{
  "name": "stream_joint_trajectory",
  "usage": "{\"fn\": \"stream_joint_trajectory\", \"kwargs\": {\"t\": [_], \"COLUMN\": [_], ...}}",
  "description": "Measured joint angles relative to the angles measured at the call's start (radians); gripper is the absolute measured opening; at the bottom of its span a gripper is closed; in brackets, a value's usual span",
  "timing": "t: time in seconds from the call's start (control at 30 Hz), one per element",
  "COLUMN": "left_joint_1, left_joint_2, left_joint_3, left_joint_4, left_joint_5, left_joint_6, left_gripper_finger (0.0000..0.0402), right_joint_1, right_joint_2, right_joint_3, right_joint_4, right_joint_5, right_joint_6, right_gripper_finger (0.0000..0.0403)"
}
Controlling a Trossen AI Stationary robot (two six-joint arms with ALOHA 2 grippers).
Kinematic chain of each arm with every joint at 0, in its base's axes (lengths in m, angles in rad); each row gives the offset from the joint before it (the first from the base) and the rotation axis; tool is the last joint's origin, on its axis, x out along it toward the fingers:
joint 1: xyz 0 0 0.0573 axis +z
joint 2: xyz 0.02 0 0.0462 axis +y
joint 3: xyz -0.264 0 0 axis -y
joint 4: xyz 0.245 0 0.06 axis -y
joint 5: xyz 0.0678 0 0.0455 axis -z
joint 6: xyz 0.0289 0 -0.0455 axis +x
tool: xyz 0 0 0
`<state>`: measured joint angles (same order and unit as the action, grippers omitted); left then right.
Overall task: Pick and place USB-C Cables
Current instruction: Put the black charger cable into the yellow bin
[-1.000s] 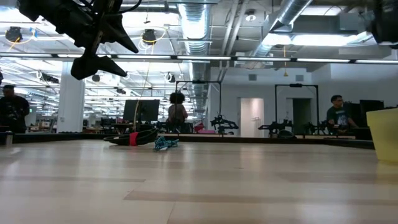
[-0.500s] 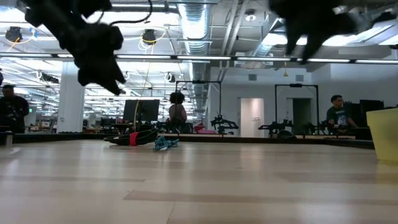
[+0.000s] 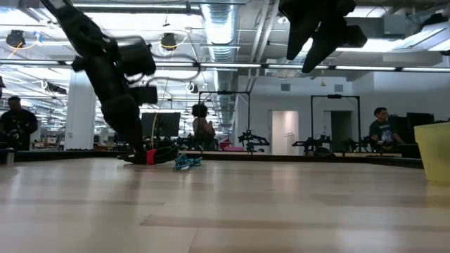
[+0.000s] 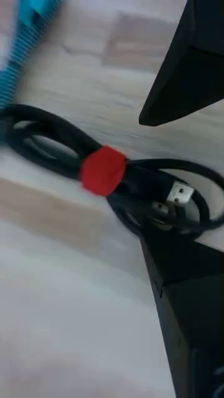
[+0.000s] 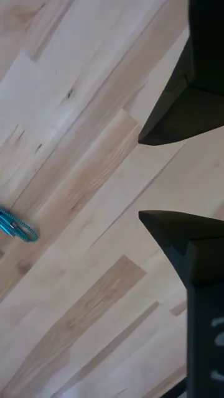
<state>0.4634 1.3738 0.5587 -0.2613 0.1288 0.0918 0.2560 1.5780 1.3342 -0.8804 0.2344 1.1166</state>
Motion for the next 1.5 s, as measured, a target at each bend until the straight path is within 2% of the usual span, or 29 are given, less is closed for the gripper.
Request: {"fn": "stream_joint_trajectory", "kwargs": {"t": [0.1, 0.17, 0.23, 0.37, 0.4, 0.53, 0.63, 0.73, 0.83, 0.97, 1.1, 1.27, 1.5], "left_joint_1": [0.000, -0.014, -0.030, -0.046, -0.046, -0.047, -0.048, -0.067, -0.126, -0.235, -0.363, -0.514, -0.621], "left_joint_2": [0.083, 0.132, 0.156, 0.151, 0.139, 0.043, -0.073, -0.214, -0.363, -0.523, -0.602, -0.588, -0.511], "left_joint_3": [0.006, 0.014, 0.018, 0.015, 0.008, 0.004, 0.007, 0.010, 0.010, 0.012, 0.012, 0.014, 0.014], "left_joint_4": [0.003, 0.000, 0.011, 0.035, 0.046, 0.015, 0.004, 0.041, 0.138, 0.290, 0.372, 0.464, 0.650], "left_joint_5": [0.017, -0.016, -0.061, -0.079, -0.078, -0.057, 0.024, 0.099, 0.107, 0.003, -0.123, -0.251, -0.320], "left_joint_6": [0.022, 0.017, -0.015, -0.113, -0.157, -0.335, -0.428, -0.553, -0.676, -0.793, -0.823, -0.822, -0.815], "left_gripper_finger": [0.0267, 0.0236, 0.0184, 0.0044, 0.0028, 0.0021, 0.0007, 0.0006, 0.0005, 0.0005, 0.0004, 0.0004, 0.0004], "right_joint_1": [0.007, 0.007, 0.014, 0.036, 0.045, 0.089, 0.119, 0.141, 0.147, 0.121, 0.070, -0.005, -0.061], "right_joint_2": [0.000, 0.000, 0.000, 0.000, 0.000, 0.000, 0.000, 0.000, 0.000, 0.000, 0.000, 0.000, 0.000], "right_joint_3": [0.000, 0.000, 0.000, 0.000, 0.000, 0.000, 0.000, 0.000, 0.000, 0.000, 0.000, 0.000, -0.001], "right_joint_4": [-0.001, -0.001, -0.001, 0.000, 0.000, 0.005, 0.043, 0.164, 0.347, 0.588, 0.787, 0.990, 1.080], "right_joint_5": [0.004, 0.024, 0.037, 0.054, 0.064, 0.152, 0.226, 0.329, 0.397, 0.403, 0.398, 0.299, 0.199], "right_joint_6": [0.015, 0.025, 0.040, 0.077, 0.090, 0.135, 0.140, 0.119, 0.012, -0.186, -0.344, -0.515, -0.609], "right_gripper_finger": [0.0203, 0.0203, 0.0203, 0.0199, 0.0197, 0.0193, 0.0192, 0.0193, 0.0199, 0.0212, 0.0230, 0.0257, 0.0262]}}
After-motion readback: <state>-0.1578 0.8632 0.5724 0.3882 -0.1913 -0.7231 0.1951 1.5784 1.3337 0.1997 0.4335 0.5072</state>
